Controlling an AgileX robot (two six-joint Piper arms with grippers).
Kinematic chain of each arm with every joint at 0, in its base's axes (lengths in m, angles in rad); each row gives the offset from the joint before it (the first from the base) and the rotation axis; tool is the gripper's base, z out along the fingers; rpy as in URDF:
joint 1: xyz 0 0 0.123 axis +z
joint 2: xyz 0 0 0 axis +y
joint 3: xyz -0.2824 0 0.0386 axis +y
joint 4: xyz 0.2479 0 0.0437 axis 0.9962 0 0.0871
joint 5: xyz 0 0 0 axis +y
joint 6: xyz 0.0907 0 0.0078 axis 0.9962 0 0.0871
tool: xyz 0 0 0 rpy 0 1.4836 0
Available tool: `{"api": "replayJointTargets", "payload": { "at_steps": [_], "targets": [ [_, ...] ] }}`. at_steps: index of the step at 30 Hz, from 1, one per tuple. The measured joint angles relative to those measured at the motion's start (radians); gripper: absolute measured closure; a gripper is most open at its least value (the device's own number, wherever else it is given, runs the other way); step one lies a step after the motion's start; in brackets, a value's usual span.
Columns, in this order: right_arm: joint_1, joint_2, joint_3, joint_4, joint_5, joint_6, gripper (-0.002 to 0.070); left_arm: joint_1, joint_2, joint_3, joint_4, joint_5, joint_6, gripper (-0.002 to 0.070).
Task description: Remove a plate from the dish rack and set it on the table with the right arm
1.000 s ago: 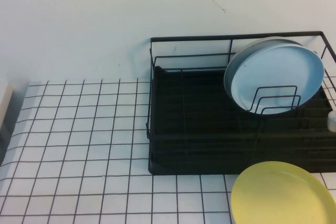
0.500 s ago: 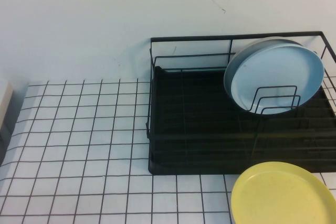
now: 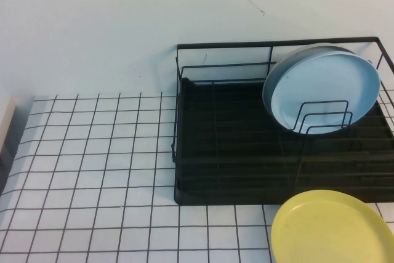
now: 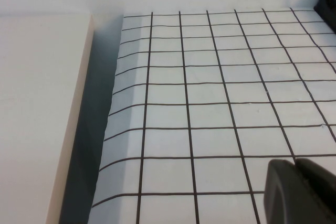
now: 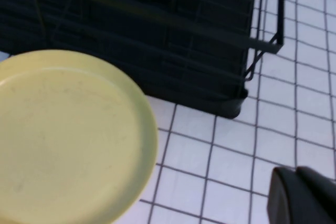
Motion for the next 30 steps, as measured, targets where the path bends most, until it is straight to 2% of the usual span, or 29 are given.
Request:
{"api": "replayJointTargets", "payload": {
  "at_steps": [4, 21, 30],
  "targets": [
    [0.0, -0.064, 0.051, 0.061, 0.004, 0.0, 0.0678, 0.0, 0.0, 0.0, 0.0, 0.0, 0.0, 0.0678],
    [0.017, -0.089, 0.07, 0.083, 0.015, 0.0, 0.0678, 0.0, 0.0, 0.0, 0.0, 0.0, 0.0, 0.0678],
    [-0.04, -0.351, 0.246, 0.077, -0.278, 0.009, 0.0678, 0.0, 0.0, 0.0, 0.0, 0.0, 0.0, 0.0678]
  ]
}}
